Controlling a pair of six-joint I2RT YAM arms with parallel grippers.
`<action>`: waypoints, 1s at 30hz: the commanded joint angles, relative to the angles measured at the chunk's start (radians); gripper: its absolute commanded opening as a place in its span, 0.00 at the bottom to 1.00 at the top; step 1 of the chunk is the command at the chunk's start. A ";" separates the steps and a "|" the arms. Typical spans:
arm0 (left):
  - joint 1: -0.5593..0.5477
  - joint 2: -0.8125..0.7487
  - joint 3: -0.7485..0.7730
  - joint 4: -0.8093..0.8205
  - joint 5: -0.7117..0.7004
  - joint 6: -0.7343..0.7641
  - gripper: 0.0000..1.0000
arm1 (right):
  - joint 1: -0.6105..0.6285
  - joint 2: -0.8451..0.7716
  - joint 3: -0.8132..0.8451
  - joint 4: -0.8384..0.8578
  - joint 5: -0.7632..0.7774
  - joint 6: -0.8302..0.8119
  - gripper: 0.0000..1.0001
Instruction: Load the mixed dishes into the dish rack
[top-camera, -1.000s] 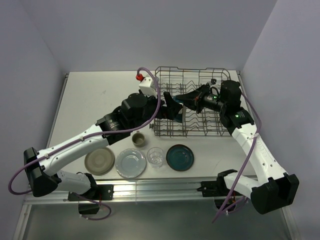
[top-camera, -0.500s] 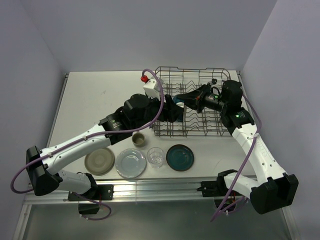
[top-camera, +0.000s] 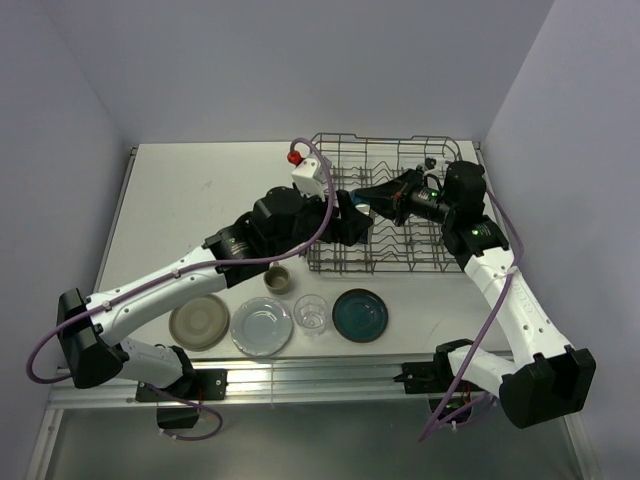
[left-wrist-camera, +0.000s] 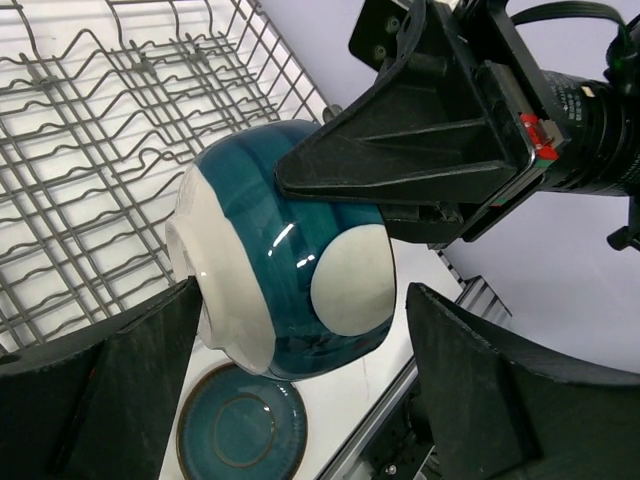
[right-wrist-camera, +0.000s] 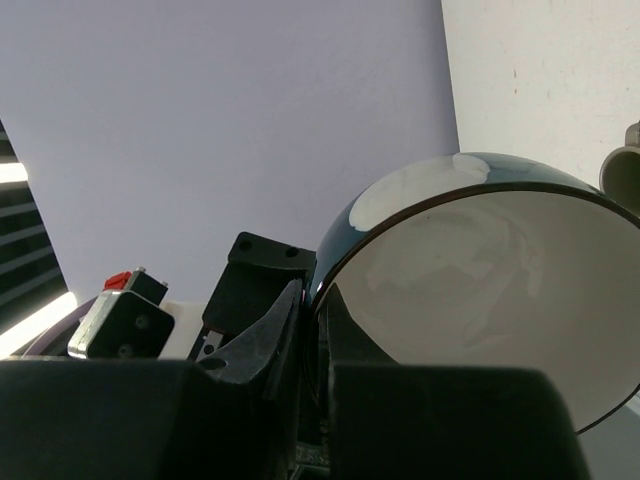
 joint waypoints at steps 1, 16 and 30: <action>-0.009 0.022 0.040 0.001 0.050 0.010 0.90 | -0.003 -0.034 0.031 0.106 -0.035 0.022 0.00; -0.010 0.066 0.093 -0.031 0.024 0.016 0.81 | -0.003 -0.039 0.043 0.078 -0.023 0.010 0.00; -0.010 0.068 0.083 -0.001 -0.027 0.007 0.00 | -0.003 -0.034 0.075 0.029 0.008 -0.044 0.00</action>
